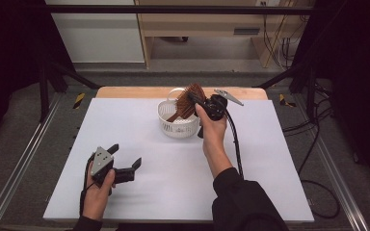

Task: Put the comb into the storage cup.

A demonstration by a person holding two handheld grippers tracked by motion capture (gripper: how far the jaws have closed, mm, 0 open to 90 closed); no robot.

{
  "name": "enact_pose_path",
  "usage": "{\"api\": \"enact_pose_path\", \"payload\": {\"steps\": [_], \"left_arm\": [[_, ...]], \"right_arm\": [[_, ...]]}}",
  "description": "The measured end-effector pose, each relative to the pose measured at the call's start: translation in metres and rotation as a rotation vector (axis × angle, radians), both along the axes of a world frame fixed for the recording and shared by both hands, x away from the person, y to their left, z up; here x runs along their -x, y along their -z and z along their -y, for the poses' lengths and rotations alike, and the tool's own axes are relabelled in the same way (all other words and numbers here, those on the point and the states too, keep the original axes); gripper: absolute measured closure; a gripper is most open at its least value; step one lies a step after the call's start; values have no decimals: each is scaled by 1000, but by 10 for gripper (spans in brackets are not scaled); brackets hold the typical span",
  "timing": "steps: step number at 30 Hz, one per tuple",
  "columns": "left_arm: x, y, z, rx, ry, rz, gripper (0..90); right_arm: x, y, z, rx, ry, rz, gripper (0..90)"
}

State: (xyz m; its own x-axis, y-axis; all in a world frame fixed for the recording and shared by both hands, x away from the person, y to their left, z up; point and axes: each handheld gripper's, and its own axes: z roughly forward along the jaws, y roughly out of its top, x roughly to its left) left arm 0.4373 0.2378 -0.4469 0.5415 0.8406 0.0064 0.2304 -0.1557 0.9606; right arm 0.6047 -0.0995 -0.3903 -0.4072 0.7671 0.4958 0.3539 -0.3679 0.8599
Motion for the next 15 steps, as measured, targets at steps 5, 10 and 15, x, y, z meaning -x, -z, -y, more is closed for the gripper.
{"api": "enact_pose_path", "payload": {"steps": [5, 10, 15], "left_arm": [[0, 0, 1, -2, 1, -1, 25], [0, 0, 1, -2, 2, -2, 26], [0, 1, 1, -2, 3, -4, 25]], "right_arm": [[1, 1, 2, 0, -5, -1, 485], [1, 3, 5, 1, -8, -4, 481], [0, 3, 6, -2, -8, -12, 476]]}}
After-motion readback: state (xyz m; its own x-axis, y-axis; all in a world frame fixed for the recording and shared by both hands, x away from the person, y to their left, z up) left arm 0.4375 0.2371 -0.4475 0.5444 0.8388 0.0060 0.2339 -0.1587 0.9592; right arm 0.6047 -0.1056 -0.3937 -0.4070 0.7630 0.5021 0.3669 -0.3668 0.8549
